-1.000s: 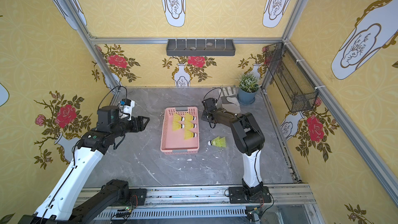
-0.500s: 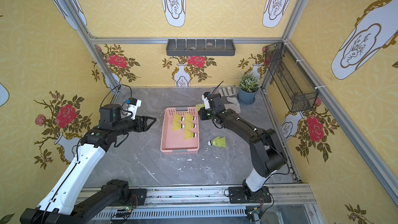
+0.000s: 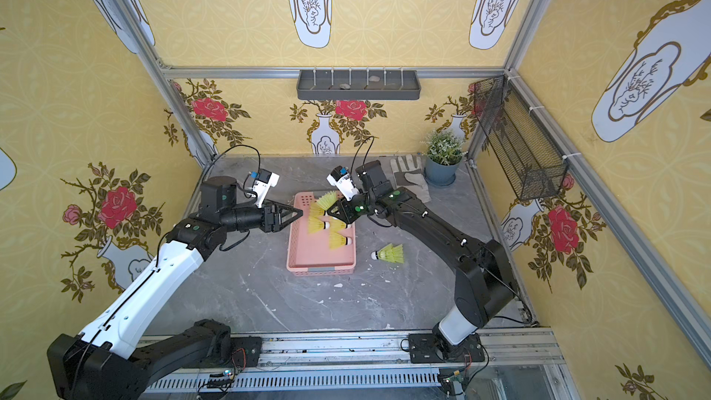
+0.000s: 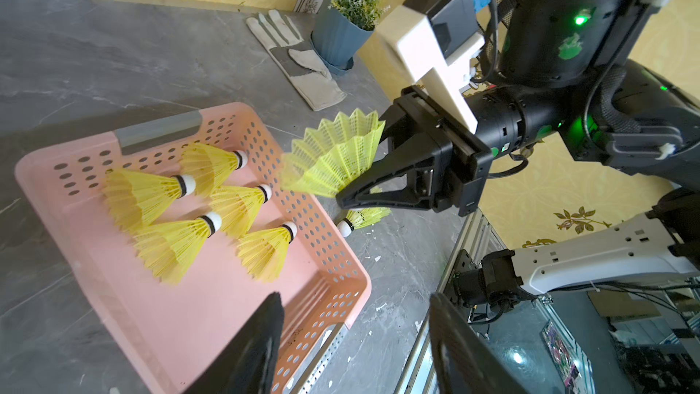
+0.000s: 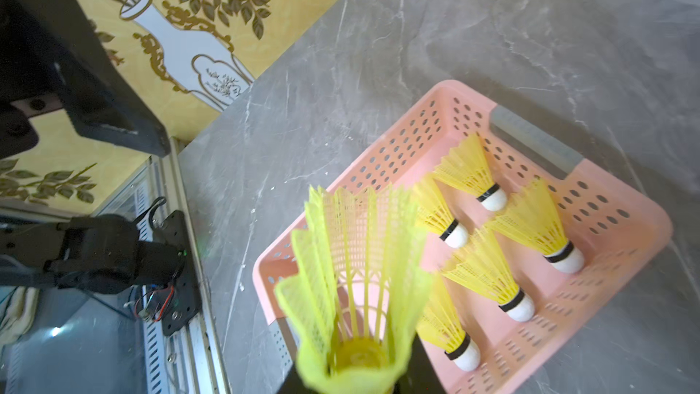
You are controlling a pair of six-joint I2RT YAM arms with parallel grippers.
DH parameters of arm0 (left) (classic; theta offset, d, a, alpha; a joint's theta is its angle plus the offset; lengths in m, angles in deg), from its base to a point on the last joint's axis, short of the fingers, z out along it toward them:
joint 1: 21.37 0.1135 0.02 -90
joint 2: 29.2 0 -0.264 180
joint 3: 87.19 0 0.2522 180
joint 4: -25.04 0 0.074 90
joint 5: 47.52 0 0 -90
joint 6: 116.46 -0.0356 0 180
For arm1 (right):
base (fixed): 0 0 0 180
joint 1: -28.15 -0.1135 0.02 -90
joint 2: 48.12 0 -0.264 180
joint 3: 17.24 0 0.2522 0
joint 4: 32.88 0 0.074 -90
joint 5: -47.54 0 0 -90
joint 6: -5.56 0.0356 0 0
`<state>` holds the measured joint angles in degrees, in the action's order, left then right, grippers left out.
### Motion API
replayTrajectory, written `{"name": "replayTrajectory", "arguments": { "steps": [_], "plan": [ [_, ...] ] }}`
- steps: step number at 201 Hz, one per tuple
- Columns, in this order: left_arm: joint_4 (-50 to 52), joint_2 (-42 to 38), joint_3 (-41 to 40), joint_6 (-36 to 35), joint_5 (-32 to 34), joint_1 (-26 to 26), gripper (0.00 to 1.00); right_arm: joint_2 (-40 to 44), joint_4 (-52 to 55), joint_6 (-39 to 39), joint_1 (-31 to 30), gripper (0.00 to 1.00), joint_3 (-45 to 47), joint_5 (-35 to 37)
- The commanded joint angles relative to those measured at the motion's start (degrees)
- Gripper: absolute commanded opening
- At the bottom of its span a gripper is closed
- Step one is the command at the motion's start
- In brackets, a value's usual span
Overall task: Put the shuttlecocks into the storage box
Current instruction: Place the shuttlecock in the storage box.
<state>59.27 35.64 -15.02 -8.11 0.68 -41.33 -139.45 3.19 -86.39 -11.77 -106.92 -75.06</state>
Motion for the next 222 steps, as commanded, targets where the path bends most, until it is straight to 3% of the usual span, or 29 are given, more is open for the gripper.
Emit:
{"name": "replayTrajectory", "arguments": {
  "steps": [1,73,145,222],
  "plan": [
    [1.0,0.7,1.3,-4.3,2.5,-1.6,0.61,-0.5,3.2,-3.1,-1.2,0.25,-1.6,-3.6],
    [4.7,0.4,3.8,-11.3,10.4,-4.7,0.59,-1.4,7.0,-5.2,-2.7,0.27,-4.1,-5.1],
    [3.3,3.5,4.4,-12.3,5.3,-4.7,0.59,-2.5,8.5,-6.0,-3.7,0.3,-5.9,-5.7],
    [2.7,5.6,4.3,-12.7,3.0,-4.7,0.46,-3.0,9.2,-6.6,-4.2,0.3,-6.2,-5.9]
  ]
}}
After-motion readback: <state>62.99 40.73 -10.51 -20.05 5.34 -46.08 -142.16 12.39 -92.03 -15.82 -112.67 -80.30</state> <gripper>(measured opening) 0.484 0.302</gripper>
